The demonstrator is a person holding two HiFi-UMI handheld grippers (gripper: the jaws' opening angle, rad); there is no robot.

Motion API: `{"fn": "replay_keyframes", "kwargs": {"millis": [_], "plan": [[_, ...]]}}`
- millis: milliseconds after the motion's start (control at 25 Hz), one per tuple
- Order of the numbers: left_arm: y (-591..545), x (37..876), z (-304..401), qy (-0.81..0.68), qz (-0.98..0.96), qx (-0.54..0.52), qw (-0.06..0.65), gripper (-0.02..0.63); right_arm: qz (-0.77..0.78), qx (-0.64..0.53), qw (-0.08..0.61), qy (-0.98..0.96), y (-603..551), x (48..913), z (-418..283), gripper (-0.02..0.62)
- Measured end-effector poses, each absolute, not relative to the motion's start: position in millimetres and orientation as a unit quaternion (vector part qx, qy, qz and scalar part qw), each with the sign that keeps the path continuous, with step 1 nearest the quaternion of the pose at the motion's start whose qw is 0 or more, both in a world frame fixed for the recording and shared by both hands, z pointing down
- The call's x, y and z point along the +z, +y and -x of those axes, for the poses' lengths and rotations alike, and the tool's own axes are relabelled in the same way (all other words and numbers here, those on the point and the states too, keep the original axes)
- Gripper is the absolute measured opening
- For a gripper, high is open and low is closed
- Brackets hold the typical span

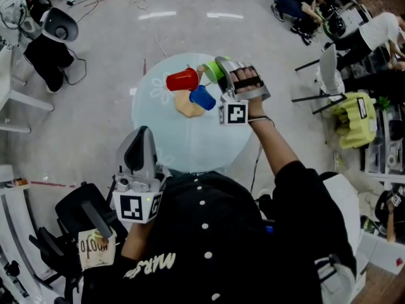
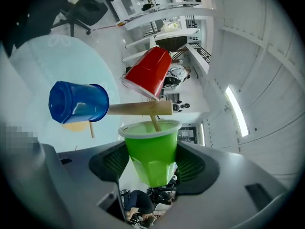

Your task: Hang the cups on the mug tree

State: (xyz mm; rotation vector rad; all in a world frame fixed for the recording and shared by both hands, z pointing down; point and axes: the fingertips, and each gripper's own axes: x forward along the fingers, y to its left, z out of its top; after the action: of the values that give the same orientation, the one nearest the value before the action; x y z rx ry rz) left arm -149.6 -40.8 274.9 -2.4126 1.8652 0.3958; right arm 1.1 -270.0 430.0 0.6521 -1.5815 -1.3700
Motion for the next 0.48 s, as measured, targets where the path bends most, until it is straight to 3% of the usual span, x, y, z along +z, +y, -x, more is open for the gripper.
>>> {"fn": "replay_keyframes", "kwargs": {"millis": [480], "plan": [[-41,277,141,0.603,0.787,0.131,0.028,-0.006,-0.259,-0.531,0.442,-0.675,-245,443,-2,0.342]]}}
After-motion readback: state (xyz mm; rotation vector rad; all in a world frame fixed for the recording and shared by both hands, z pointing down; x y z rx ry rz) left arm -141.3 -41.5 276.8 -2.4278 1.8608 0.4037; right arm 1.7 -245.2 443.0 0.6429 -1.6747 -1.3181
